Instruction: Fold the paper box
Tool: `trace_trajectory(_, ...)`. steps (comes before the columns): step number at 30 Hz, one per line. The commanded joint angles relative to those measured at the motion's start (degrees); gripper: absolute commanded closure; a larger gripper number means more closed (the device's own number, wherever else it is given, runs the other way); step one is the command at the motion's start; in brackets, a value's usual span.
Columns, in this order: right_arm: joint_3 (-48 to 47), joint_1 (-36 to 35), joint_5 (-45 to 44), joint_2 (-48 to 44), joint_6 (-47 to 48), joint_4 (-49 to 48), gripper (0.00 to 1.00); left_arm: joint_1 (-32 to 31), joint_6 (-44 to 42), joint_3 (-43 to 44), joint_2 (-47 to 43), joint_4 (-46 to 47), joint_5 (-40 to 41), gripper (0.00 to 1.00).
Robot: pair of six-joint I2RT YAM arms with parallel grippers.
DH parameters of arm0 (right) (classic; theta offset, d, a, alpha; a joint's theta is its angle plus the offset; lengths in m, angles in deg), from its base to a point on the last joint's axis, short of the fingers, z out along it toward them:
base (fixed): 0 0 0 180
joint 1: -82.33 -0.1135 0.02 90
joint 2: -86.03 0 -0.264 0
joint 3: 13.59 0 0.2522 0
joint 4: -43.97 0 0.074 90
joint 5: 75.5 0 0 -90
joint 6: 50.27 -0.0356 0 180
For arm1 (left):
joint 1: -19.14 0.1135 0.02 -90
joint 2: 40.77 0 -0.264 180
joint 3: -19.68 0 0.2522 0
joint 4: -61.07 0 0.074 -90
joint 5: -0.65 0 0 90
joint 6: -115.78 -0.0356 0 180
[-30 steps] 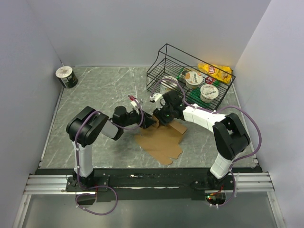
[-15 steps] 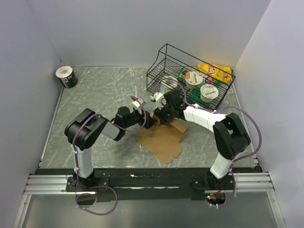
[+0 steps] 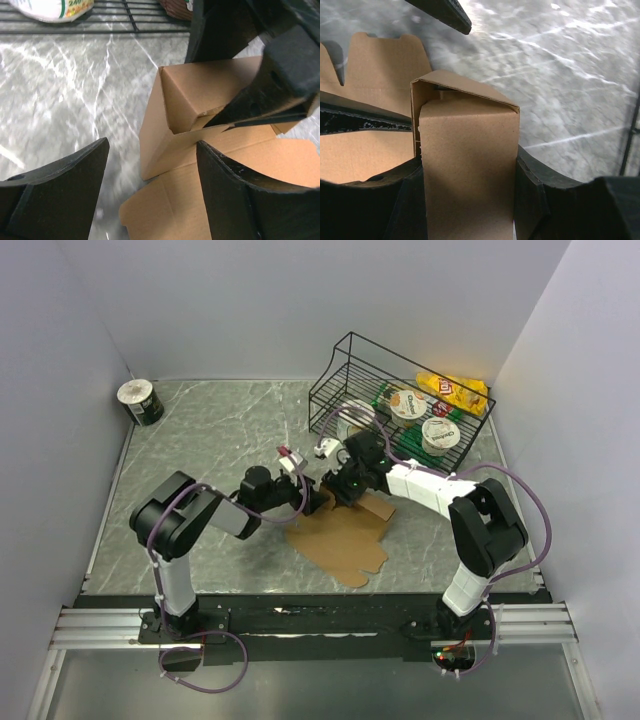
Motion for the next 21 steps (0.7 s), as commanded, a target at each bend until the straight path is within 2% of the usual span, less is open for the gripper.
trace_trajectory(1, -0.13, -3.87, 8.63, -2.42, -0.32, 2.22, 0.60, 0.17, -2.56, -4.48, -5.93, 6.52, 5.75, 0.24)
trace_trajectory(5, 0.14, -4.84, 9.86, -2.60, -0.76, 1.34, 0.60, 0.08, -3.09, -9.23, -10.41, 7.05, 7.78, 0.24)
trace_trajectory(10, -1.00, -5.98, 11.79, -1.89, -0.32, 1.69, 0.59, -0.01, -2.66, -12.14, -11.30, 8.19, 5.49, 0.25)
trace_trajectory(12, -1.36, -6.60, 11.71, -1.36, -0.41, 1.96, 0.59, -0.01, -2.04, -12.92, -10.69, 10.47, 4.26, 0.33)
trace_trajectory(13, -1.44, -6.69, 10.75, -1.28, -0.58, 2.22, 0.58, -0.09, -1.60, -13.19, -10.51, 11.18, 4.09, 0.42)
trace_trajectory(16, -1.09, -6.69, 7.77, -1.71, -1.72, 2.31, 0.50, -0.27, -1.86, -13.89, -10.42, 11.54, 5.14, 0.49)
trace_trajectory(21, -1.45, -6.69, -0.76, -3.64, -4.62, 6.52, 0.35, -0.36, -3.36, -13.90, -11.83, 9.08, 6.63, 0.50)
